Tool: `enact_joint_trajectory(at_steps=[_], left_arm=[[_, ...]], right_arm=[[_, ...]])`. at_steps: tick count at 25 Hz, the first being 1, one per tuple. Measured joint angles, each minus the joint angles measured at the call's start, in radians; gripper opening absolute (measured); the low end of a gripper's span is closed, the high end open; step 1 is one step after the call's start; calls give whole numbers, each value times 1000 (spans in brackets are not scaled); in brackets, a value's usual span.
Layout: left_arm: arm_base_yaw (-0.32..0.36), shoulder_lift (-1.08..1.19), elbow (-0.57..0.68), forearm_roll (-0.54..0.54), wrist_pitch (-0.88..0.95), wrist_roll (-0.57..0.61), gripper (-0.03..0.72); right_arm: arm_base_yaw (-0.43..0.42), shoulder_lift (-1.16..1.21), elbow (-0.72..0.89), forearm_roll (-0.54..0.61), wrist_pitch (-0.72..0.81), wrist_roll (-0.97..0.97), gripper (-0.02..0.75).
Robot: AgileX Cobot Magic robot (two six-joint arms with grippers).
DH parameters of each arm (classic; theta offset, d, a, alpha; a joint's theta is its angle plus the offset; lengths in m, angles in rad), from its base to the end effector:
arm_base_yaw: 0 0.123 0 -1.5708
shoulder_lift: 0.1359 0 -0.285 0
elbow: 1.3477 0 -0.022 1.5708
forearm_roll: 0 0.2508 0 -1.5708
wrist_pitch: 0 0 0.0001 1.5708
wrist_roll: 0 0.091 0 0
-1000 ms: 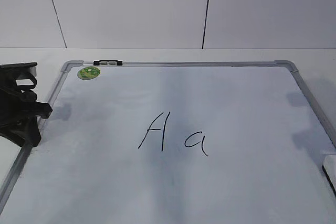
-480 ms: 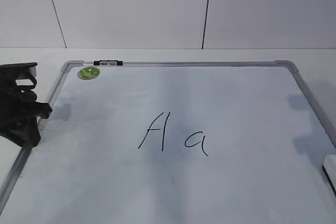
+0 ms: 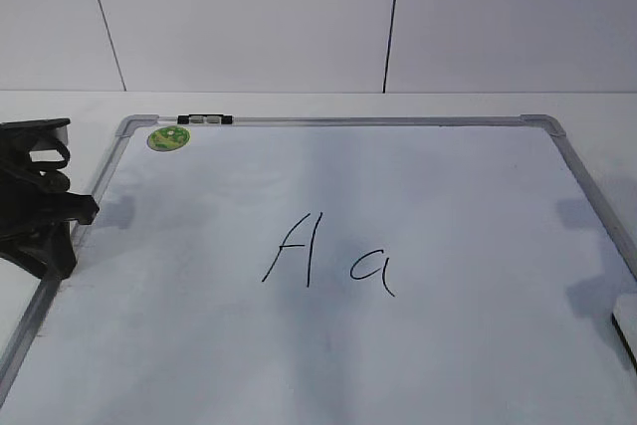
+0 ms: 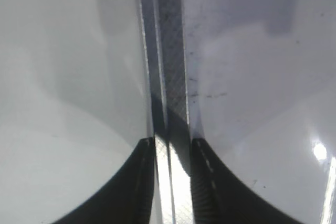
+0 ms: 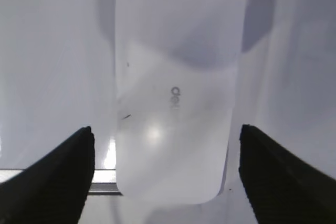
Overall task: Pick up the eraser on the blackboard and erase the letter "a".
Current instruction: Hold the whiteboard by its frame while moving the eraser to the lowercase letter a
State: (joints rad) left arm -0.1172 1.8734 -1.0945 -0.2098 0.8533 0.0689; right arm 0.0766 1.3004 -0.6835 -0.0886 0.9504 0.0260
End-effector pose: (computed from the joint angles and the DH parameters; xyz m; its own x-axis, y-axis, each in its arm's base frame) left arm 0.3275 -0.0529 0.1482 -0.9985 0.0478 -0.0257 0.0513 0.9859 -0.1590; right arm 0.1975 0.0086 0.2073 -0.9907 -0.1016 -0.0906 -0.0951 0.9927 -0.0740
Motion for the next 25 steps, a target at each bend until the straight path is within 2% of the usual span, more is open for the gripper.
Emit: enact_joint_trajectory(at_steps=[8,25], left_arm=[[0,0,0,0,0,0,158],[0,0,0,0,1,-2,159]], right_arm=[[0,9,0,-23,-40,13,658],[0,189,0,-25,-100,29,658]])
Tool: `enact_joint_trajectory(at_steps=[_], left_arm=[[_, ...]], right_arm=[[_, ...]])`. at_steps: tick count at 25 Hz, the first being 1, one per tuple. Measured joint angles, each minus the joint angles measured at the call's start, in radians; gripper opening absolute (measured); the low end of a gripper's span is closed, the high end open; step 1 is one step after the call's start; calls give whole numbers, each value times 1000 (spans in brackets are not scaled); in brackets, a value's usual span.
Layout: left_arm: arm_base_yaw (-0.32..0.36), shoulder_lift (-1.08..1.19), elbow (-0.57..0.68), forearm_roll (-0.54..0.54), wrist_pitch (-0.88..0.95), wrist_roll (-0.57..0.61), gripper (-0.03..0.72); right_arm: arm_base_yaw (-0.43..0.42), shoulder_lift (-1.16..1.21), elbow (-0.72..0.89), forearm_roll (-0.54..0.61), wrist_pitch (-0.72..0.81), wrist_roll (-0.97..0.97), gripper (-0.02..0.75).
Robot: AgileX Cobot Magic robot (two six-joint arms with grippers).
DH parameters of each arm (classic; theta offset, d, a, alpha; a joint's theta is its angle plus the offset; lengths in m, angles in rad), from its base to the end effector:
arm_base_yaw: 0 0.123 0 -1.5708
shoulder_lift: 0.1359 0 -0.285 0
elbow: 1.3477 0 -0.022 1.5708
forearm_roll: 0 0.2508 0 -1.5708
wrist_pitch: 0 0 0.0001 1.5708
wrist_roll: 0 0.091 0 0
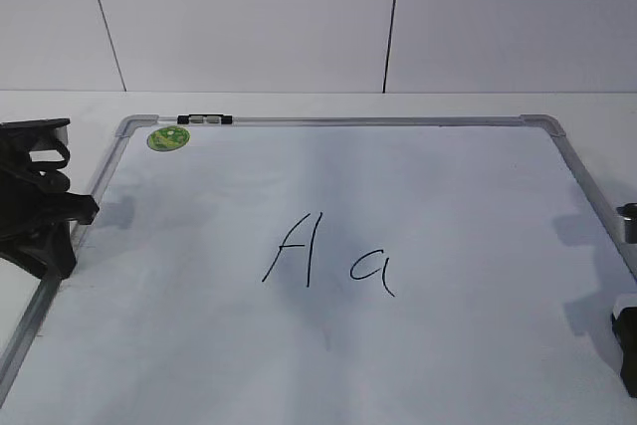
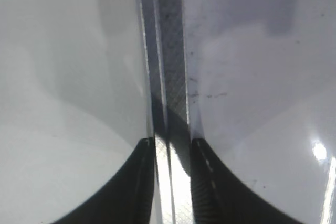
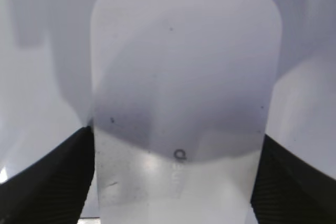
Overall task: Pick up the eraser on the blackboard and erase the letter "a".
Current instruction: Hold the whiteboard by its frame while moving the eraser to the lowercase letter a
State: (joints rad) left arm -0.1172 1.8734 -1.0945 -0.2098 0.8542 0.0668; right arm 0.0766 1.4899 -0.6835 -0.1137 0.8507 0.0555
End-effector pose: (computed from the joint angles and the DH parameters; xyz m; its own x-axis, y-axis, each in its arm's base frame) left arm 0.3274 -0.0529 0.1482 -0.9986 0.0459 -0.0245 0.0492 0.9860 -0.1591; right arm 0.2191 0.0090 0.1682 -0.9954 -0.0960 -0.0024 -0.0955 0.9918 -0.0854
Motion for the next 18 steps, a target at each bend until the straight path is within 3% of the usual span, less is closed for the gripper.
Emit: enact_joint_trajectory(at_steps=[18], left_arm=[[0,0,0,0,0,0,160]], right_arm=[[0,3,-3,-6,8,24,534]])
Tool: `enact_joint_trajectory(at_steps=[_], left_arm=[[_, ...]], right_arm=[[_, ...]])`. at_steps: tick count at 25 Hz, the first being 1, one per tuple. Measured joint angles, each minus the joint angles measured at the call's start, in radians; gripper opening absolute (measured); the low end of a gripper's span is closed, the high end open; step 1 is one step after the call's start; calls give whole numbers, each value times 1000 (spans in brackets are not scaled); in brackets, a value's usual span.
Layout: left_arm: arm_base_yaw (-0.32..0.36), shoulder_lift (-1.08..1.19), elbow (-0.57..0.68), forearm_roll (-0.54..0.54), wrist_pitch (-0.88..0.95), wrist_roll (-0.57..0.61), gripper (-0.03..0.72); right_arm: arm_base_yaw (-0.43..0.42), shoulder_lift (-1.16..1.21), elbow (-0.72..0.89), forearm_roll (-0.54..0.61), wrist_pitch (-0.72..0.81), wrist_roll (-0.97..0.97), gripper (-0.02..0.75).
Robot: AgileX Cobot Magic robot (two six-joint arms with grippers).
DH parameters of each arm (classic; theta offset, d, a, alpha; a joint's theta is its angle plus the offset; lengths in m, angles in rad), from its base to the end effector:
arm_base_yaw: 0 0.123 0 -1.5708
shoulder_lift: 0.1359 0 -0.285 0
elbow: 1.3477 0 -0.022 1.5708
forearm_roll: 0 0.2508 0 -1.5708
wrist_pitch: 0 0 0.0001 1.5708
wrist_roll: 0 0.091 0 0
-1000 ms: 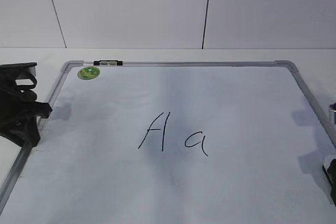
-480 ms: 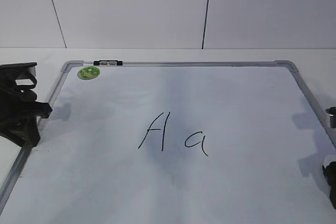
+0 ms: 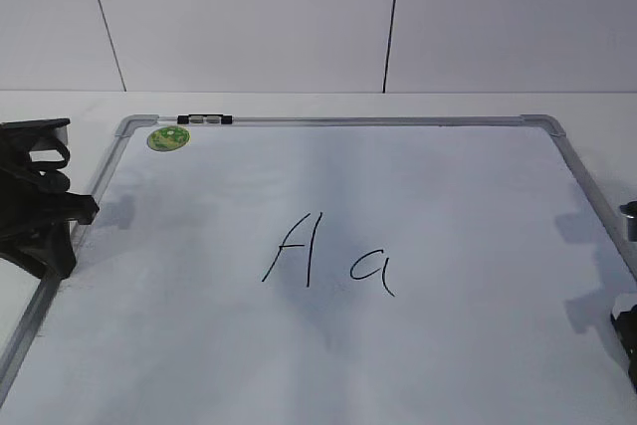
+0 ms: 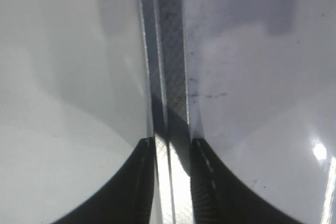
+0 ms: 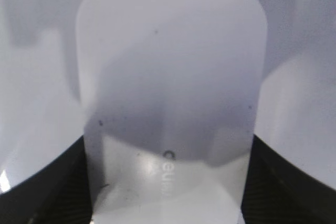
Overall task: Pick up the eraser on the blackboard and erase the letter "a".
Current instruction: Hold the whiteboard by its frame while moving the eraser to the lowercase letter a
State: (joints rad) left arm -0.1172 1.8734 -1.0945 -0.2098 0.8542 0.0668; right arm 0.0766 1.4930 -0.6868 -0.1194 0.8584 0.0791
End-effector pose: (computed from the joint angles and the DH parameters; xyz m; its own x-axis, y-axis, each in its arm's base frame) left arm 0.3274 -0.0529 0.1482 -0.9986 0.0459 -0.0245 0.0492 0.9860 -0.1591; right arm 0.2194 0.0086 0.1683 -0.9971 -0.0757 0.0030 -0.0757 0.9931 -0.0902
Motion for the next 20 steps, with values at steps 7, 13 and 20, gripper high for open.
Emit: enact_joint_trajectory(at_steps=[7,13,20], left_arm=[[0,0,0,0,0,0,160],[0,0,0,0,1,0,160],[0,0,0,0,1,0,161]], right_arm=[[0,0,0,0,3,0,526],[0,2,-6,13,26,2,526],[0,2,-105,50,109,4,526]])
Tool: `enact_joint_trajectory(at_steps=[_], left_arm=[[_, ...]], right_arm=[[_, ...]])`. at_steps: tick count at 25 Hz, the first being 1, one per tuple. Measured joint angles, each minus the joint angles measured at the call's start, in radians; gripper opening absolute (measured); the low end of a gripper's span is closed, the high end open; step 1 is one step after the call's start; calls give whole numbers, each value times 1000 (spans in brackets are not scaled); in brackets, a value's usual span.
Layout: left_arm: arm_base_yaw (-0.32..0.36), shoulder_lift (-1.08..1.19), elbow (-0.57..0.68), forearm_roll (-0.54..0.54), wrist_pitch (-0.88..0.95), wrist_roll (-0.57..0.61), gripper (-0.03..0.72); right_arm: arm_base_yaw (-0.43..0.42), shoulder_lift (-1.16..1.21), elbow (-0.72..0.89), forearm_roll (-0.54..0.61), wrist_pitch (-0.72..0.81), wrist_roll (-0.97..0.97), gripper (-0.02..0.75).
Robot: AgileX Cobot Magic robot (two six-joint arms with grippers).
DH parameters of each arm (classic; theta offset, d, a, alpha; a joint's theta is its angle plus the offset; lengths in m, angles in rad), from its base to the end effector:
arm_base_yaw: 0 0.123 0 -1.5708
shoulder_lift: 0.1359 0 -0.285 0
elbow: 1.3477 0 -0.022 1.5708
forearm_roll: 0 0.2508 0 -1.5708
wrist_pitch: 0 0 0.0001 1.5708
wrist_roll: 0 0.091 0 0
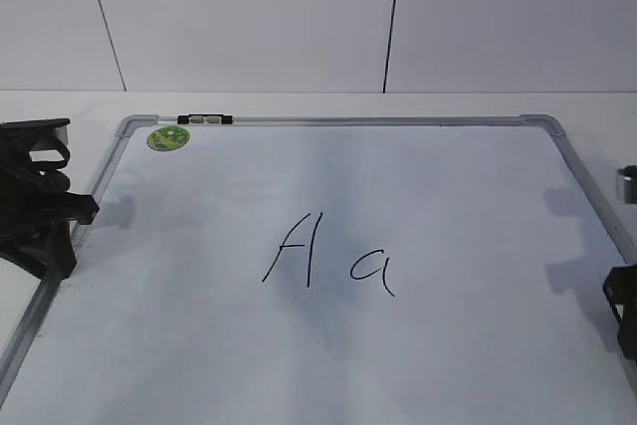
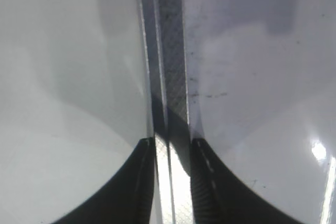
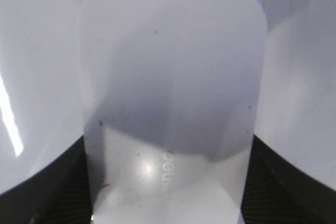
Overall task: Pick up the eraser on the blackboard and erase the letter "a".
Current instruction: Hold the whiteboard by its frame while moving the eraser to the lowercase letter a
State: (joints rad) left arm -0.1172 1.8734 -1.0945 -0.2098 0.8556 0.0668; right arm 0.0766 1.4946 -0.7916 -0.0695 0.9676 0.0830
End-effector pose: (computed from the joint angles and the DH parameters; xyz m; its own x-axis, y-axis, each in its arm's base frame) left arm 0.3272 -0.0530 0.1482 -0.9987 0.0461 -0.0231 0.0492 0.9860 -0.1592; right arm 0.2330 0.0127 0.1897 -0.9994 -0.0331 0.0090 -0.0336 0.9978 -0.0576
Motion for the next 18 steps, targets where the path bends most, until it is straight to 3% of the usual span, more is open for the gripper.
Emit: enact_joint_trajectory(at_steps=[10,18], left_arm=[[0,0,0,0,1,0,161],[0,0,0,0,2,0,161]], right_arm=[[10,4,-168,97,69,-65,526],[168,143,-316,101,108,-53,526]])
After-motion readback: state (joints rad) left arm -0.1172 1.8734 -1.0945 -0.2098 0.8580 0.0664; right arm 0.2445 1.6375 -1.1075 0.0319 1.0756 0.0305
